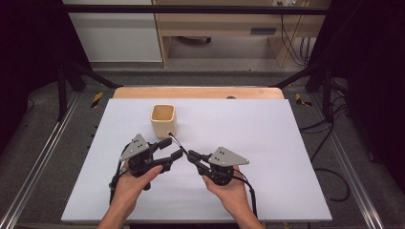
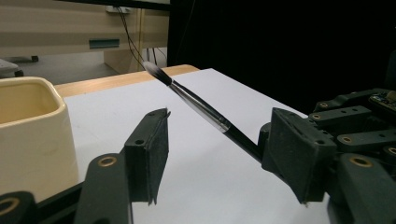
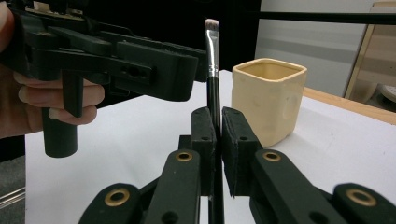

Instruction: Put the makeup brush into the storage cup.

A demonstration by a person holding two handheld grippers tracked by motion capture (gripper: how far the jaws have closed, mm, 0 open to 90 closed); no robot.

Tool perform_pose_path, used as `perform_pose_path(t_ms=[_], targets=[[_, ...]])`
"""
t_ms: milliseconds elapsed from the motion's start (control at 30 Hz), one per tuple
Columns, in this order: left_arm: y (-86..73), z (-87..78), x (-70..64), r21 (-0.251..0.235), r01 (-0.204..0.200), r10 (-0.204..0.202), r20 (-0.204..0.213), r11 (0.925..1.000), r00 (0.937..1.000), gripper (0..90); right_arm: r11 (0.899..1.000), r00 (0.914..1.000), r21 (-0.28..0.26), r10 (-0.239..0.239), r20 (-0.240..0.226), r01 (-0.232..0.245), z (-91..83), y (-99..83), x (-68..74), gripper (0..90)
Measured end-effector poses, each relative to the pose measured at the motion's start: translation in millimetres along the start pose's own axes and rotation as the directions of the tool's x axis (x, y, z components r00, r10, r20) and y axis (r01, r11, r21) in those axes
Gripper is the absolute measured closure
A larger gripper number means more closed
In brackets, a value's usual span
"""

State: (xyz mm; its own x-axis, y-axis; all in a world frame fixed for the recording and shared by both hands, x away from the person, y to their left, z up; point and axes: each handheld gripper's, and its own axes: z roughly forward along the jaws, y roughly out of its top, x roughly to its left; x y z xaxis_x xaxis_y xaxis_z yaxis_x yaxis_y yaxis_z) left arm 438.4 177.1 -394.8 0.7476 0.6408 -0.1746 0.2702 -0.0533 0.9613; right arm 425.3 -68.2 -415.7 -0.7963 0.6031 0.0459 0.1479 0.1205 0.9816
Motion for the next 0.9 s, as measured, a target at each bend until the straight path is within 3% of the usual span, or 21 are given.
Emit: perform_pose_path(t_ms=[900], targets=[[-3.8, 3.0, 1.4, 0.002, 0.036, -0.036, 0.007, 0.9993, 0.9993, 56.7, 1.0, 0.9998, 0.015, -0.005, -0.021, 0.005, 5.7, -2.6, 6.0, 84.0]])
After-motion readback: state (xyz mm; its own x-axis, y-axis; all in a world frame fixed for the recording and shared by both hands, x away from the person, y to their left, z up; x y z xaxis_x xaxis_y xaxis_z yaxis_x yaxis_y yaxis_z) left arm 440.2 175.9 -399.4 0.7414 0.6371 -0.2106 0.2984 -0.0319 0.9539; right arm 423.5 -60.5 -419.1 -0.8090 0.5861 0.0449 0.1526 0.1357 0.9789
